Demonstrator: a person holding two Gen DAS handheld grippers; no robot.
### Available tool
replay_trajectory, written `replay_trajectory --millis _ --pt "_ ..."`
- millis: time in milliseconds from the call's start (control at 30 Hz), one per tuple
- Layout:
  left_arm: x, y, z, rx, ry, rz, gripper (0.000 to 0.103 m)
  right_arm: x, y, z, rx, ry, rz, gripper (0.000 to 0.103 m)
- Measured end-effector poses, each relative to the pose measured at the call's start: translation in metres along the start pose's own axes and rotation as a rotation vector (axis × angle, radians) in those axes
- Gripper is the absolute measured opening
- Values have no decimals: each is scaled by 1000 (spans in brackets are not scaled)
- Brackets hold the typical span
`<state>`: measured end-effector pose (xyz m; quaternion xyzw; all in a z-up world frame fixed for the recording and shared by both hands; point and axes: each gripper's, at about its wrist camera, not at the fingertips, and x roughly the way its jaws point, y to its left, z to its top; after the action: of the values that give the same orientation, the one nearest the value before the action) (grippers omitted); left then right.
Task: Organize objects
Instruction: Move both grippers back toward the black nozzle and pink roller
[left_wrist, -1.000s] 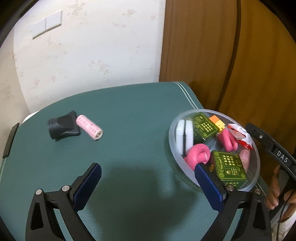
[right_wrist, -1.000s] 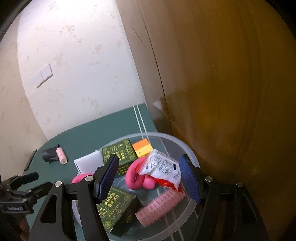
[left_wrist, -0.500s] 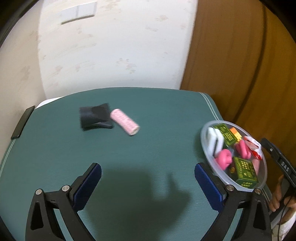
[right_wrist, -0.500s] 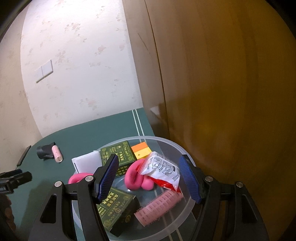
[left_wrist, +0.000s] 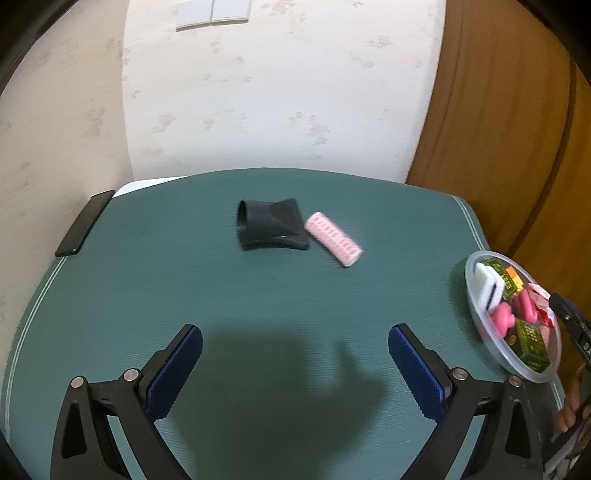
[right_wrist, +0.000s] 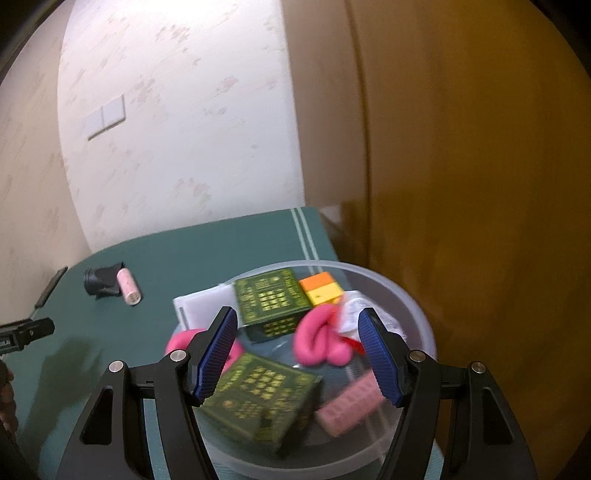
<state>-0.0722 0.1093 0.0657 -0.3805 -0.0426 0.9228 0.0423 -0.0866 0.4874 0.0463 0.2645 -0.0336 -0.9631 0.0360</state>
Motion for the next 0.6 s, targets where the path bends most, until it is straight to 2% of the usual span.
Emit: replay_trajectory --millis 267,600 --pt "-2 22 1 -4 2 23 102 4 47 11 -74 18 85 69" --pt "-4 52 5 -48 -1 45 102 36 120 21 -124 115 227 69"
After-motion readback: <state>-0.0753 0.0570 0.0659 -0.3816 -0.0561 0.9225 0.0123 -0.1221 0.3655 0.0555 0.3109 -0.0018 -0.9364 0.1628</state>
